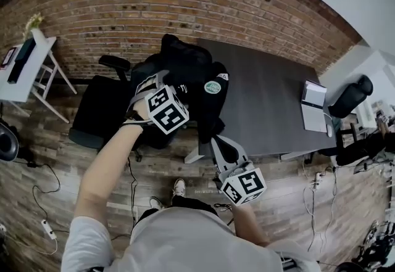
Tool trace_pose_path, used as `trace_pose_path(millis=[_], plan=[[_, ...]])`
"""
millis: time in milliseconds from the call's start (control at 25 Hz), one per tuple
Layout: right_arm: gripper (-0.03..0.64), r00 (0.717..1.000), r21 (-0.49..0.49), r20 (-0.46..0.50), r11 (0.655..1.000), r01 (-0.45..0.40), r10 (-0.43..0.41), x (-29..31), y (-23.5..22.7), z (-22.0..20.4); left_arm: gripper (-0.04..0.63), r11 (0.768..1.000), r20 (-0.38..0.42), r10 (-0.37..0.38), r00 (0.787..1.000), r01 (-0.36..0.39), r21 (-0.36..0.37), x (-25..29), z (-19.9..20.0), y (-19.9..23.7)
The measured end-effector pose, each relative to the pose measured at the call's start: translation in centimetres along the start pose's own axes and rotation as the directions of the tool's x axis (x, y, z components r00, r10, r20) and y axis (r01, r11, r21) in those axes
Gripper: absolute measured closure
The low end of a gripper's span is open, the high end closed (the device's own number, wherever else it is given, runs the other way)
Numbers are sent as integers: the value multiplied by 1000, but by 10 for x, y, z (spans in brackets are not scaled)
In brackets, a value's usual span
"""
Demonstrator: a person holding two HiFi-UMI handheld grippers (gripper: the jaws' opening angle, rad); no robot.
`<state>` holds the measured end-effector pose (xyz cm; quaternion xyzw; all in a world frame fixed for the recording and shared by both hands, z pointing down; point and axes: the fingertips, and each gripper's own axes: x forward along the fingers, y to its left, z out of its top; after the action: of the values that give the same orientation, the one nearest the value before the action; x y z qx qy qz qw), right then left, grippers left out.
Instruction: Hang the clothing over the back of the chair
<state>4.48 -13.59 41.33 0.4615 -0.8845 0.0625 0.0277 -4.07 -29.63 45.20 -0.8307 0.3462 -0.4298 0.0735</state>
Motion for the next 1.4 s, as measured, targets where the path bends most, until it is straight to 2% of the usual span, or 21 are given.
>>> trace_pose_path(millis=[200, 360, 480, 560, 680, 760, 880, 960, 1160, 1280, 1400], plan=[[598, 1000, -17, -14, 1000, -7, 6, -1, 16, 3, 97, 985, 82, 28, 996, -13, -173, -13, -21, 4], [598, 999, -24, -32, 1000, -5, 4, -6, 25, -2, 248, 952, 129, 74, 989, -32, -305, -28, -37, 11], [598, 999, -29, -39, 1000, -3, 2, -10, 32, -3, 314, 928, 152, 121, 981, -57, -368, -34, -46, 18], [598, 999, -31, -44, 1000, 0, -2, -12, 36, -5, 358, 904, 171, 157, 973, -72, -422, -38, -51, 24], [598, 999, -34, -52, 999, 3, -5, -18, 42, -10, 476, 850, 182, 218, 959, -95, -518, -45, -64, 33], [598, 998, -35, -55, 999, 9, -11, -22, 44, -12, 525, 825, 197, 251, 948, -103, -556, -50, -70, 38], [598, 998, -40, -62, 999, 19, -21, -27, 47, -12, 562, 796, 232, 298, 926, -107, -596, -60, -72, 48], [598, 998, -41, -64, 999, 5, -7, -29, 50, -11, 571, 784, 255, 329, 909, -113, -610, -68, -73, 53], [600, 999, -44, -29, 999, -22, 21, -30, 49, -2, 572, 778, 321, 400, 859, -133, -614, -95, -66, 65], [600, 1000, -67, -5, 998, -17, 17, -29, 45, 8, 572, 784, 407, 418, 812, -97, -613, -125, -60, 67], [600, 1000, -90, 27, 996, -11, 14, -24, 39, 20, 572, 766, 431, 451, 782, -91, -636, -156, -66, 68]])
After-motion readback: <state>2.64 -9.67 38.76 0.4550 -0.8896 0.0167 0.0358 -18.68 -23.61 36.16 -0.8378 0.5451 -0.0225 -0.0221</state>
